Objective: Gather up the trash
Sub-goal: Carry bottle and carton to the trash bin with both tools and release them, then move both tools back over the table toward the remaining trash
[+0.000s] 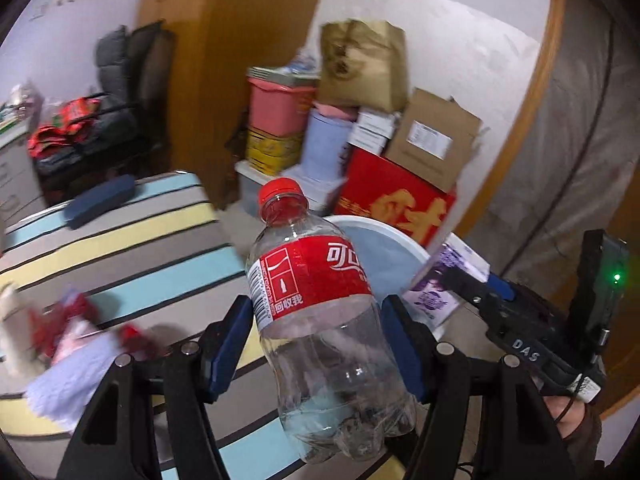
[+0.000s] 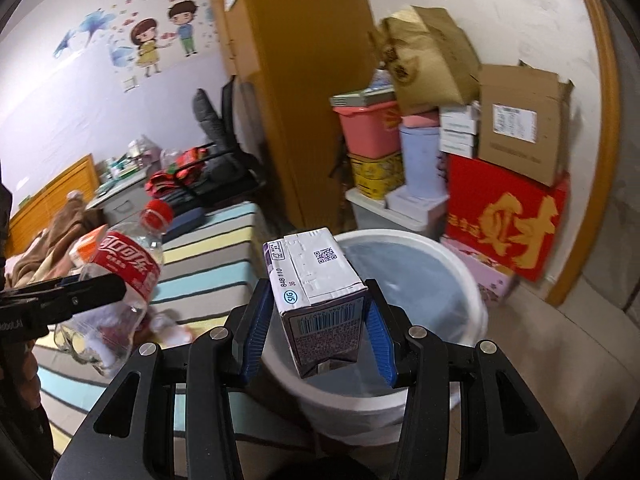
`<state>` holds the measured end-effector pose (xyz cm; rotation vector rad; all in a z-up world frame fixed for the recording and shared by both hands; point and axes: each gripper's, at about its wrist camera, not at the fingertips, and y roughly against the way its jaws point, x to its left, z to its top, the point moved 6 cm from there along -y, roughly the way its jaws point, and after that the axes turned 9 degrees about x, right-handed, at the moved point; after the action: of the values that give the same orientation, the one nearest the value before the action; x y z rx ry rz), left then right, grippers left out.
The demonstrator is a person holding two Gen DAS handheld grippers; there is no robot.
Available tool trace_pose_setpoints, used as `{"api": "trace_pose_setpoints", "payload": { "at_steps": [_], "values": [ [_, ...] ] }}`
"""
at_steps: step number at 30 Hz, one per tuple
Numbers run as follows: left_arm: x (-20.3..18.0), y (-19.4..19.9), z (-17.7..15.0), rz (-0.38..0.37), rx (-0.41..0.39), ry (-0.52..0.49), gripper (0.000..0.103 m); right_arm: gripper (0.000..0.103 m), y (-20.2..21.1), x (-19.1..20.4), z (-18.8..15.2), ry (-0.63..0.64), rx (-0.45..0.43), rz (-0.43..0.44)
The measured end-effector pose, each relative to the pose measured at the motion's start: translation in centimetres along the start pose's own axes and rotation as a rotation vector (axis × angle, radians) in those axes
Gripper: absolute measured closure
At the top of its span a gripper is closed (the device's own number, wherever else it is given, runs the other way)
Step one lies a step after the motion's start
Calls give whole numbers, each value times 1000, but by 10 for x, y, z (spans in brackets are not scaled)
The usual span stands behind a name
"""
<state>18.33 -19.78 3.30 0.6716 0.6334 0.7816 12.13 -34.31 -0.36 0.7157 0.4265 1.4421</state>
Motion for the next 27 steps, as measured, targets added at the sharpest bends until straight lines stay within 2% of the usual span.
{"api": "trace_pose_setpoints", "payload": {
  "at_steps": [5, 9, 12, 18, 19, 21, 23, 25, 27],
  "values": [
    [-27, -32, 13, -55, 47, -47, 34, 56, -11, -27, -2, -41, 27, -37],
    [-40, -63, 21, -67, 87, -61, 34, 56, -23, -40, -5, -54, 66, -42],
    [-43, -82, 24, -40, 110, -79, 34, 56, -30, -43, -8, -39, 92, -53],
    [-43, -110, 24, -62, 153, -60, 34, 56, -43, -56, -8, -32, 138, -63],
    [-42, -112, 23, -61, 150, -66, 33, 56, -45, -57, -8, -31, 147, -65],
    [-39, -113, 24, -47, 145, -63, 25, 55, -46, -59, -10, -30, 149, -81],
    [-36, -110, 24, -63, 135, -49, 23, 52, -47, -61, -9, -33, 151, -79],
    [-33, -108, 24, -52, 129, -44, 23, 36, -48, -62, -9, -41, 158, -79],
    [-29, -102, 24, -34, 116, -50, 23, 35, -47, -61, -8, -39, 147, -69]
  ]
}}
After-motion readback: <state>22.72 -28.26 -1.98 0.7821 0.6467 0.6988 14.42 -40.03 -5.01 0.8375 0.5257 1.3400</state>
